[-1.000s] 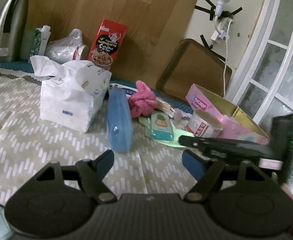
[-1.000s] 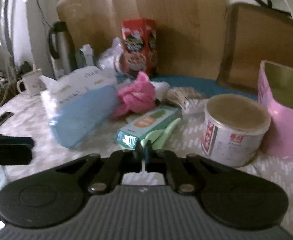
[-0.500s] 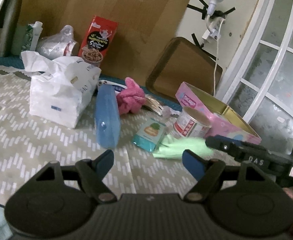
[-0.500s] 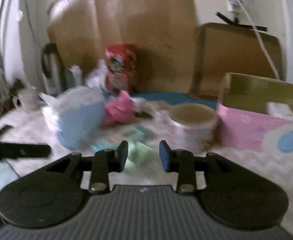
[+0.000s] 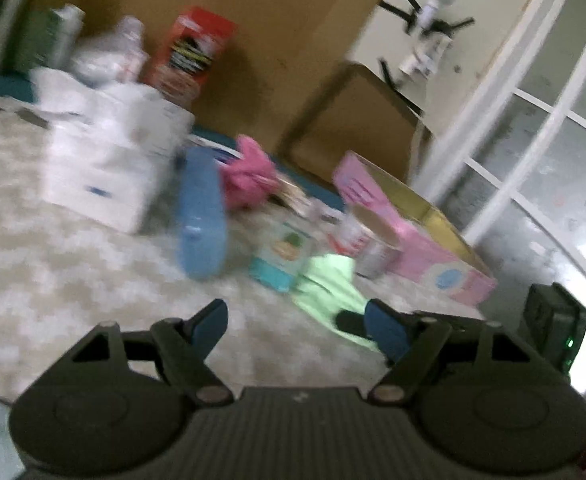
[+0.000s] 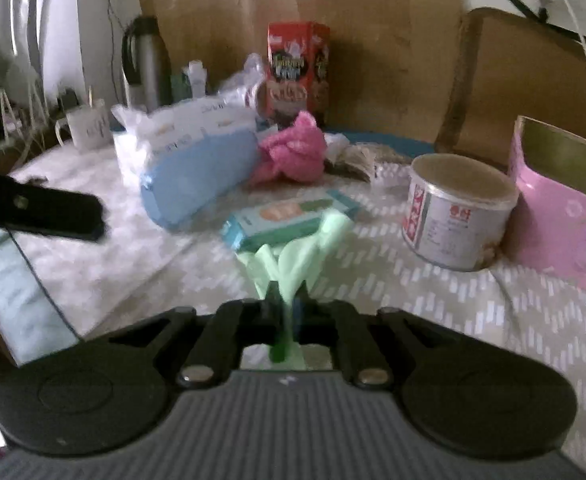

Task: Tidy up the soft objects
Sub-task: 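Carry the green cloth into the pink tin box and release it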

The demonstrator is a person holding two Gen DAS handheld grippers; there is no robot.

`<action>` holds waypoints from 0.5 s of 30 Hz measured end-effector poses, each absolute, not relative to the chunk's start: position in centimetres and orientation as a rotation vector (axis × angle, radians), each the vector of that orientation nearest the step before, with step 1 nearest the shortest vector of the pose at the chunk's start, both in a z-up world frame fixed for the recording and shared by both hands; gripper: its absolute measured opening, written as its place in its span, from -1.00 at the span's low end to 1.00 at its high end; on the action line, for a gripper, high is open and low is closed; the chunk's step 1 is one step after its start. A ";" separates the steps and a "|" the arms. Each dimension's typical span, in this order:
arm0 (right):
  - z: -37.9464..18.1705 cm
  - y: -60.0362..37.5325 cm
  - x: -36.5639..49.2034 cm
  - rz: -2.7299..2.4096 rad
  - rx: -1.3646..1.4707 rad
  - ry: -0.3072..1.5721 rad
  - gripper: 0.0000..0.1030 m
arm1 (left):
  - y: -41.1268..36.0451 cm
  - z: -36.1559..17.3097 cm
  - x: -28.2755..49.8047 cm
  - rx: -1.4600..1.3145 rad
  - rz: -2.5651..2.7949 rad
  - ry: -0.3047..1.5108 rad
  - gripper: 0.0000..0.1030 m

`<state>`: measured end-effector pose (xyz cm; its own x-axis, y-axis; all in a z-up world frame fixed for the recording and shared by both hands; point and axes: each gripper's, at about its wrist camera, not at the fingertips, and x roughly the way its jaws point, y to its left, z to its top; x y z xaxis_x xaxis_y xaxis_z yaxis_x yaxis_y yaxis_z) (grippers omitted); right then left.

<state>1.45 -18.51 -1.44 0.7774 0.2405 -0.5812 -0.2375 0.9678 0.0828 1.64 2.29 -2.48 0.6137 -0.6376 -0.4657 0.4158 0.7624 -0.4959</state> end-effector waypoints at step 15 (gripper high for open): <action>2.2 -20.6 -7.1 0.244 -0.020 0.265 -0.83 | -10.1 -0.9 4.8 -0.305 -0.981 0.890 -0.28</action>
